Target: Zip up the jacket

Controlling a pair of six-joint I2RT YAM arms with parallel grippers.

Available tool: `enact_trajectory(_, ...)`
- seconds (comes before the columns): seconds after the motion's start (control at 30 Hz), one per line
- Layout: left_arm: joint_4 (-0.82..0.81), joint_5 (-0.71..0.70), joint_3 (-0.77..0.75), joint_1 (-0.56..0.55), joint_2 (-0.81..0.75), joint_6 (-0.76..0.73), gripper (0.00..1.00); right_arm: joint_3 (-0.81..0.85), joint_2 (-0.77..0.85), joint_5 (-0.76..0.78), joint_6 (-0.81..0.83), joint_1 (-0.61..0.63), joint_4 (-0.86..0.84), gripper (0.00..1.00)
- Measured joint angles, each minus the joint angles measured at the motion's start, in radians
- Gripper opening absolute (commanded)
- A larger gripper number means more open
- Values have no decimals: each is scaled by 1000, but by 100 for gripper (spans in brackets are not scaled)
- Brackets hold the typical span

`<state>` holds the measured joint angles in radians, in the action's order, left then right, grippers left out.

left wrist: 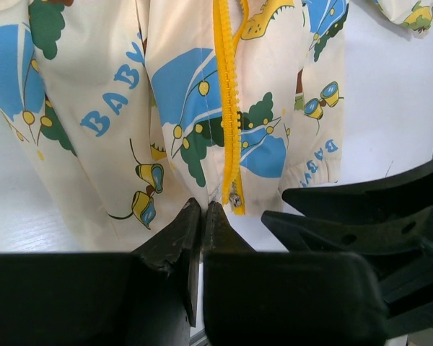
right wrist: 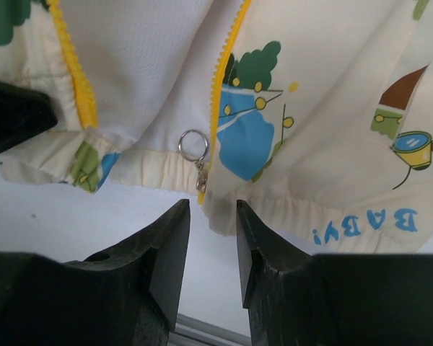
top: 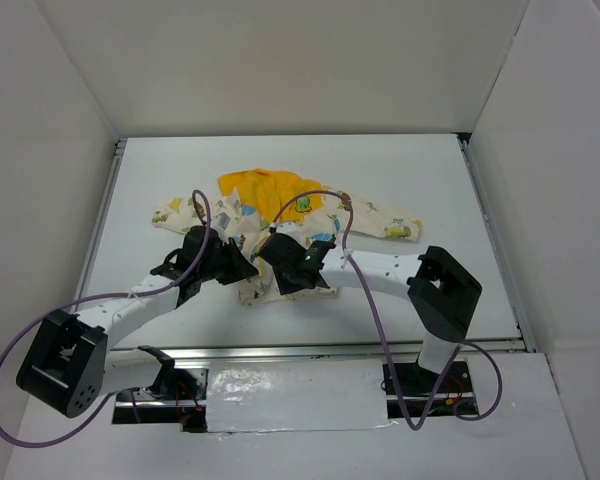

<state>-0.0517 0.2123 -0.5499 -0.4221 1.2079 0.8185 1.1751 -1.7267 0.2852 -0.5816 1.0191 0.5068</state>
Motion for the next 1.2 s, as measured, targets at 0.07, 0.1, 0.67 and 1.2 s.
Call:
enact_trajectory(0.07,0,0,0,0,0,0,0,20,-21,17,0,2,13,38)
enact_trajectory(0.1,0,0,0,0,0,0,0,28,-32,23,0,2,18,38)
enact_trajectory(0.67,-2,2,-2,1,21,-1,0,42,-112,25,-5,11,31,36)
enact_trajectory(1.2,0,2,-2,4,21,-2,0,20,-109,13,-23,10,7,0)
